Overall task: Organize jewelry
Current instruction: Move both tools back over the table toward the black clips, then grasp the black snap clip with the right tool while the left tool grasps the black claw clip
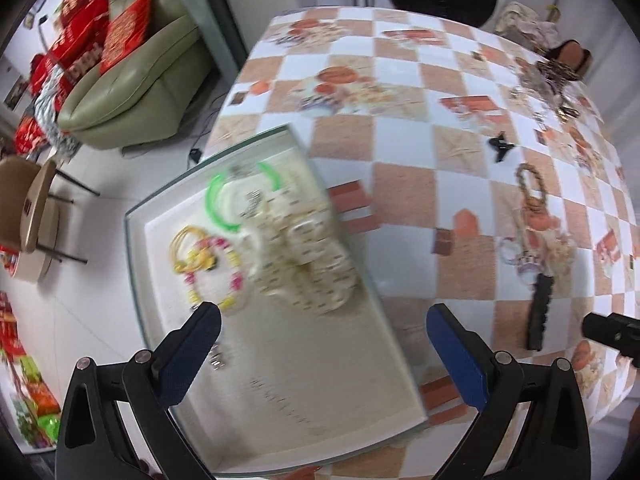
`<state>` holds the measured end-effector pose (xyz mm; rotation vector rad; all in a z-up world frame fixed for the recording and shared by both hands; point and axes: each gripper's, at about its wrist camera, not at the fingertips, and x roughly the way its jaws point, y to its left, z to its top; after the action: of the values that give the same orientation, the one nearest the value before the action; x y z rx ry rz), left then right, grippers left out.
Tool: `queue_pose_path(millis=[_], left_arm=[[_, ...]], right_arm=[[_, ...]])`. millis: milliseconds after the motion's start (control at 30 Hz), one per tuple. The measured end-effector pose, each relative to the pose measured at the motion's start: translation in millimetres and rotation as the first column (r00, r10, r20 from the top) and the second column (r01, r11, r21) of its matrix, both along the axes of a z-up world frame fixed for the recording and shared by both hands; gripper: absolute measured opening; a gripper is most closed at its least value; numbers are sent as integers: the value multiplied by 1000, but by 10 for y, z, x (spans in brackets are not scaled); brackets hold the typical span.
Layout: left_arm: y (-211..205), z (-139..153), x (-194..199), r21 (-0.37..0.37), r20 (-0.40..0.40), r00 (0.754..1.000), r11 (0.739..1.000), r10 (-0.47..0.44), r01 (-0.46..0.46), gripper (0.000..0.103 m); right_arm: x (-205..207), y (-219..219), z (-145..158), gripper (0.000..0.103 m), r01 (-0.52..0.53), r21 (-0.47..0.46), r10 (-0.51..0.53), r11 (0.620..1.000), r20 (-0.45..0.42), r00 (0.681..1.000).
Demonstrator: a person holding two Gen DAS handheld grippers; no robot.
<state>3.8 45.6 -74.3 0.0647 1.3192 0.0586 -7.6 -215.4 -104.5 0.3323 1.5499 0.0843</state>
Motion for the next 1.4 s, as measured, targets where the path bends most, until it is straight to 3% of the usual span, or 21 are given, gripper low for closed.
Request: queue_pose_path(millis=[233, 833, 1000, 1200, 1400], left_arm=[[-349, 35, 223, -18, 6, 998, 998, -58, 58, 103], [-935, -324, 959, -142, -44, 991, 982, -128, 121, 103], [-1082, -450, 1161, -173, -54, 989, 977, -135, 124, 103], [-1250, -632, 1374, -189, -76, 988, 975, -131, 114, 99], [-1481, -761, 1546, -180, -75, 982, 971, -172, 156, 92]], right_arm=[[-78, -104, -118, 103, 11, -29, -12, 1000, -23, 1000], [-70, 144, -502, 103, 57, -125, -59, 991, -17, 998], [-85, 321, -619, 93, -3, -192, 5, 981, 14, 1000], [-145, 529, -666, 88, -77, -295, 100, 952, 64, 993], [-197, 666, -618, 77, -129, -301, 167, 945, 104, 980]])
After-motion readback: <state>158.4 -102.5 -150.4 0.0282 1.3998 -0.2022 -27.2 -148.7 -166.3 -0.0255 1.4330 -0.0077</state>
